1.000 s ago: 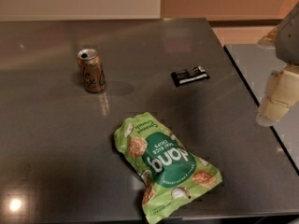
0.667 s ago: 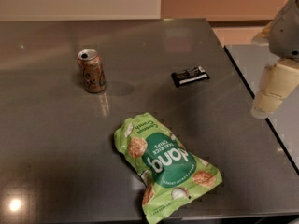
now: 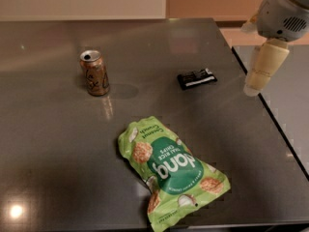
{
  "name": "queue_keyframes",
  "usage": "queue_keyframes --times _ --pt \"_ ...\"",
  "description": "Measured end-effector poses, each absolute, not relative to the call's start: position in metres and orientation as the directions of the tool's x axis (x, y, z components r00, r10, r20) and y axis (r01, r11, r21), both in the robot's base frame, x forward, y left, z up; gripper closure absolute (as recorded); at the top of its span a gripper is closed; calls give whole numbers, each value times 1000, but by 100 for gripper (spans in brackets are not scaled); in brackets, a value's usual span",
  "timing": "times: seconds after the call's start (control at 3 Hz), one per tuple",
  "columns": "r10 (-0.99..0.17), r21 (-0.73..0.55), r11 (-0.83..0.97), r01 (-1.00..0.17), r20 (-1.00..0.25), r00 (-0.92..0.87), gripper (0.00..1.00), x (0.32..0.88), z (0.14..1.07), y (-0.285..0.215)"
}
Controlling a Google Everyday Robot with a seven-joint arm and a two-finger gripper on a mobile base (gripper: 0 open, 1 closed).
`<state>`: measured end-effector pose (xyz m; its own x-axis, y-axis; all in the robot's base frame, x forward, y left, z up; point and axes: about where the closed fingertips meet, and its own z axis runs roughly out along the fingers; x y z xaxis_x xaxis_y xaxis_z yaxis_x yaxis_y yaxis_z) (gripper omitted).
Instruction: Move rxbar chocolate near green rice chip bag
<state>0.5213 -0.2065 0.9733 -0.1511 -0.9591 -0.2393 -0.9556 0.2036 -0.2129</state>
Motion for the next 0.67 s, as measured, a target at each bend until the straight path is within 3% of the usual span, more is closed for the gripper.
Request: queue_keyframes --times 0.67 --pt "-960 -175 112 -978 -272 -62 0 585 945 -190"
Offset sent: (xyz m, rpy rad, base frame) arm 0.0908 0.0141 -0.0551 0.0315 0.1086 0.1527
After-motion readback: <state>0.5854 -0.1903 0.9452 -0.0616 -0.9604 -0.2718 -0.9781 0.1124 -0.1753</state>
